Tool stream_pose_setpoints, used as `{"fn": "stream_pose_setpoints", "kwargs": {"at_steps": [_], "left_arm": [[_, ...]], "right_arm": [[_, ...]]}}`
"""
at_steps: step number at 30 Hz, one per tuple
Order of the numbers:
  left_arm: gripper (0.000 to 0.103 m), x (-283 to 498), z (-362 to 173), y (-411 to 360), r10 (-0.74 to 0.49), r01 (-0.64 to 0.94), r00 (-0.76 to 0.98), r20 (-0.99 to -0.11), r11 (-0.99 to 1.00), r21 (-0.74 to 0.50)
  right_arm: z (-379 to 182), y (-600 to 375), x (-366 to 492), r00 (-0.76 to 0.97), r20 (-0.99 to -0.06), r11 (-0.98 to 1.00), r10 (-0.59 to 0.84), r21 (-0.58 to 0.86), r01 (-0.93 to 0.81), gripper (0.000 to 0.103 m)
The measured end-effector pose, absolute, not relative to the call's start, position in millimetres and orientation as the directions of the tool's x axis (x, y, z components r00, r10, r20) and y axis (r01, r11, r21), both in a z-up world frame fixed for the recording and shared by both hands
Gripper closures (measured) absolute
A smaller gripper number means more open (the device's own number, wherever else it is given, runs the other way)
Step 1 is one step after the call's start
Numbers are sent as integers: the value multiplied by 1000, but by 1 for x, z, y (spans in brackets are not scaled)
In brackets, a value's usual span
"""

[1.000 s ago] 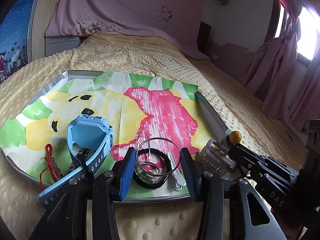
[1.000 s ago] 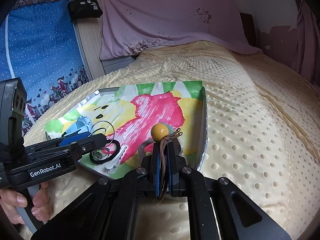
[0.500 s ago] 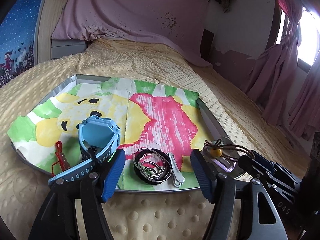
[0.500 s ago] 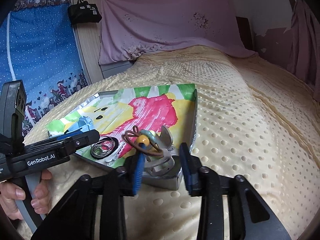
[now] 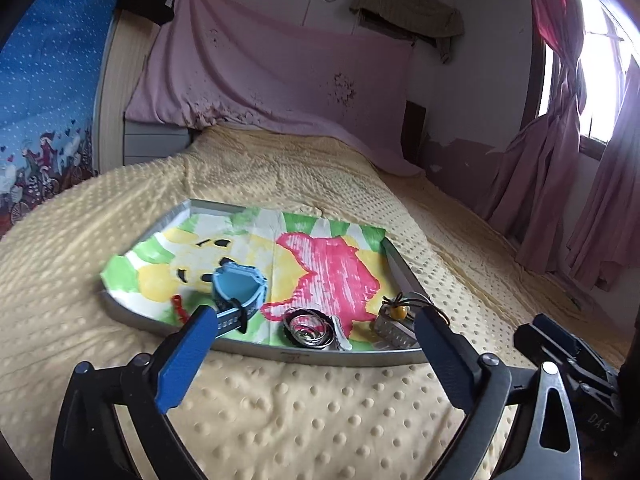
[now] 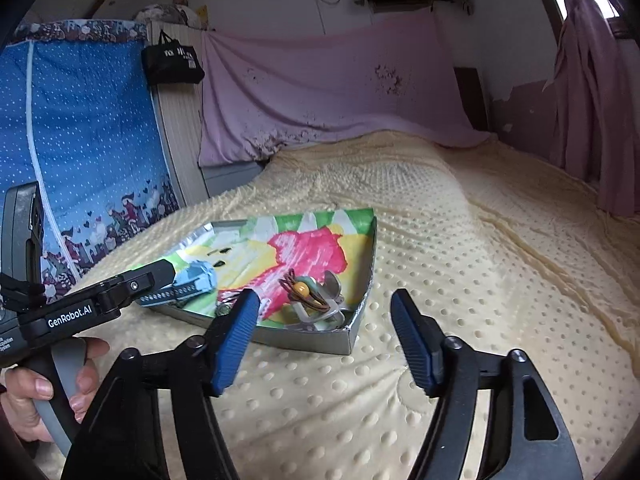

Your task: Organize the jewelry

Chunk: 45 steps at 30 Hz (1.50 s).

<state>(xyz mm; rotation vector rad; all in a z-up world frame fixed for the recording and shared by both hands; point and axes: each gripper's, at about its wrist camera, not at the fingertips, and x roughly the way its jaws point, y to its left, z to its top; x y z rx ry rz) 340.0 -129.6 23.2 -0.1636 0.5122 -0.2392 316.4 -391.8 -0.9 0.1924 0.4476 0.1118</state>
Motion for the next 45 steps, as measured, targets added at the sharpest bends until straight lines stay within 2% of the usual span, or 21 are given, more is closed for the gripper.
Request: {"fn": "stream_pose_setpoints", "kwargs": {"at_steps": [3,6,11,13,18,32,45], "left_arm": [[0,316,35,-120,-254,184,866,-431,963,-199],[0,286,49,-110,-236,175,890,-391,967,-184],[0,242,67,-93,-212,158,915,-342,971,-179],[0,224,73,-87,-199,150,925,-324,974,-172],[0,182,86,-69,-157,120,947,-280,982,-147],[0,87,94,-27,-94,69,971,-219,990,-120],[0,25,81,-12,-76,63,979,-187,995,-73]], "right_arm": [[14,-388,293,914,-378,975,147,210,-70,27],[29,-383,262,933,-327,972,149,223,-77,12],[54,-369,216,953,-263,972,152,214,-96,11],[63,-363,197,959,-239,971,154,215,-102,7],[78,-354,156,969,-197,969,149,223,-104,6],[90,-327,63,974,-170,973,148,204,-112,1],[83,-301,-5,975,-194,982,107,175,-73,1]]}}
